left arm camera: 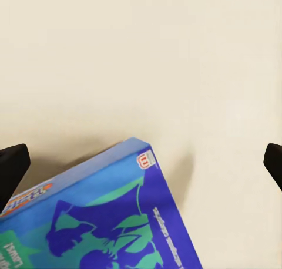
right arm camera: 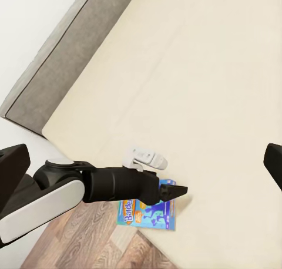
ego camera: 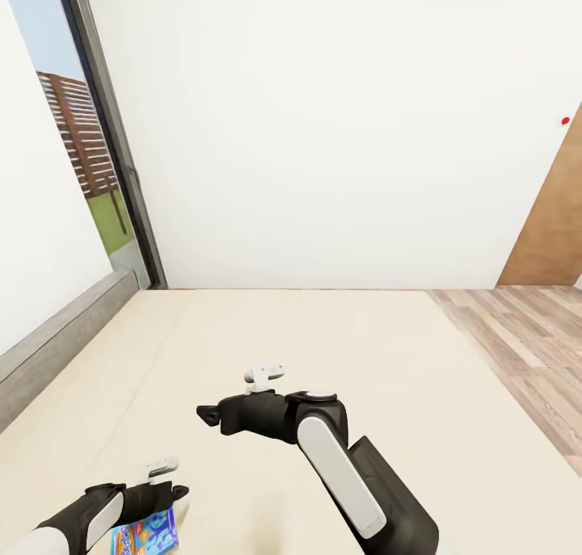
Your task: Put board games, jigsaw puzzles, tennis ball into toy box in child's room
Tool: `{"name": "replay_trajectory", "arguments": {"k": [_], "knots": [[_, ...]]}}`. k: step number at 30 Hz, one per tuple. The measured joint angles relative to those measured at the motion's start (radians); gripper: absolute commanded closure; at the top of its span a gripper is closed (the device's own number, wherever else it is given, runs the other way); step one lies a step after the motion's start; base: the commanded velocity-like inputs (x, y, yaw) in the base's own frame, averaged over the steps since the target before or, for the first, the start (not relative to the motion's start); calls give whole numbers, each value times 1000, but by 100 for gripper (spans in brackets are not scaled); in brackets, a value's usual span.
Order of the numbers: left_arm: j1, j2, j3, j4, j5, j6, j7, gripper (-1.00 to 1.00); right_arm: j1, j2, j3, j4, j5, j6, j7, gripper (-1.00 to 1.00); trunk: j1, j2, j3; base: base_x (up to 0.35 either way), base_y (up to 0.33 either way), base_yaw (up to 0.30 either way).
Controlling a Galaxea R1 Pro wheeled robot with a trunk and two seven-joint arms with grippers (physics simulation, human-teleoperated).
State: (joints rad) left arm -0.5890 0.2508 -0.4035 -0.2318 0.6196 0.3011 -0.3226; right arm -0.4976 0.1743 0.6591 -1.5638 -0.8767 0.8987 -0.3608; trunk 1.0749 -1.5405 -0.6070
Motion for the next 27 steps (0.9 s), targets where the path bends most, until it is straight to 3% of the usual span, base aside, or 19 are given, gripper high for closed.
{"name": "replay_trajectory", "arguments": {"k": [20, 27], "knots": [[0, 0, 1, 0, 1, 4, 0, -100, 0, 0, 0, 0, 0, 0, 0, -100, 0, 0, 0, 0, -13, 0], [0, 0, 8, 0, -2, 65, 2, -100, 0, 0, 0, 0, 0, 0, 0, -100, 0, 0, 0, 0, -1, 0]]}}
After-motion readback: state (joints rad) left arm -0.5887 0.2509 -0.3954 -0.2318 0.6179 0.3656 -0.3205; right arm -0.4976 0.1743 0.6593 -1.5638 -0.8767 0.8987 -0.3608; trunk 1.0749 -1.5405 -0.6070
